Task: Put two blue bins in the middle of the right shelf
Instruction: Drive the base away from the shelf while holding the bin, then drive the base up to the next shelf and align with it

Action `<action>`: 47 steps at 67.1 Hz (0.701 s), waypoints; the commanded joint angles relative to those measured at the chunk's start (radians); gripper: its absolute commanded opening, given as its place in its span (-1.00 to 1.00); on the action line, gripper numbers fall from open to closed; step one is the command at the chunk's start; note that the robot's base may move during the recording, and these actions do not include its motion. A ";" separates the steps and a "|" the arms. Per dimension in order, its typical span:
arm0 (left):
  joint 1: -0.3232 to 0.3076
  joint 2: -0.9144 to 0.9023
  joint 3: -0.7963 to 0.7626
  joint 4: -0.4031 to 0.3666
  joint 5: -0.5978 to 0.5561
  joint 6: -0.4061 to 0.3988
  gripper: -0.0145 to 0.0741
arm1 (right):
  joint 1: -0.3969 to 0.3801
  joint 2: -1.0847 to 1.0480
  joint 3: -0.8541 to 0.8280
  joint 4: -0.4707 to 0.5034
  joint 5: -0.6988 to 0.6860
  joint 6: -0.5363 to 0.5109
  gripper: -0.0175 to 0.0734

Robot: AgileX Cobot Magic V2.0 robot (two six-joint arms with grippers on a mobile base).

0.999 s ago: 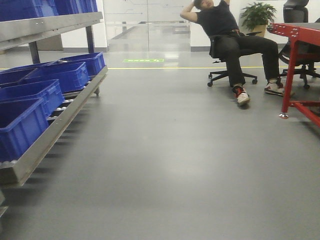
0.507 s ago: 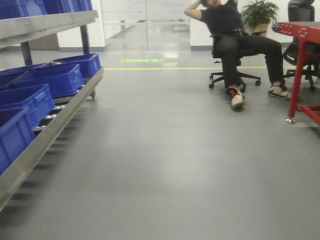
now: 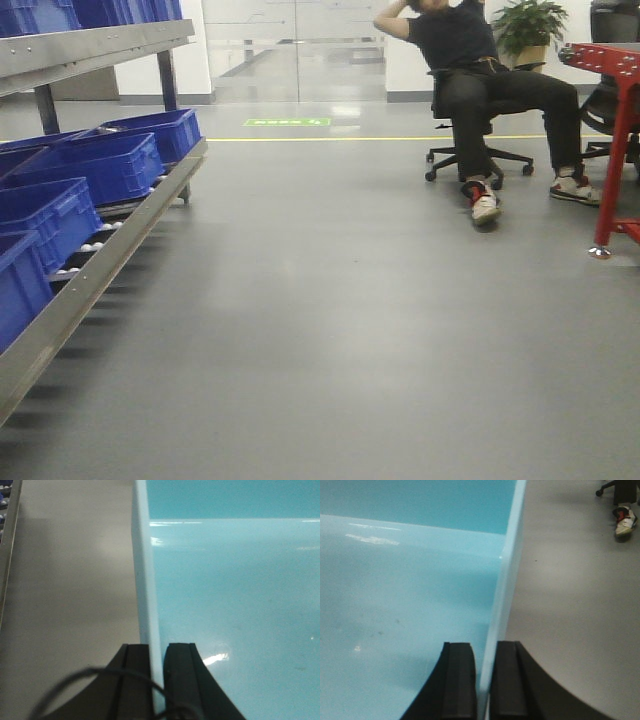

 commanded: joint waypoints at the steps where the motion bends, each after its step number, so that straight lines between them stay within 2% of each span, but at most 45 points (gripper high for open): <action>1: -0.002 -0.012 -0.010 -0.006 -0.056 0.005 -0.92 | -0.003 -0.012 -0.011 0.003 -0.046 -0.019 -0.95; 47: -0.002 -0.012 -0.010 -0.006 -0.056 0.005 -0.92 | -0.003 -0.012 -0.011 0.003 -0.046 -0.019 -0.95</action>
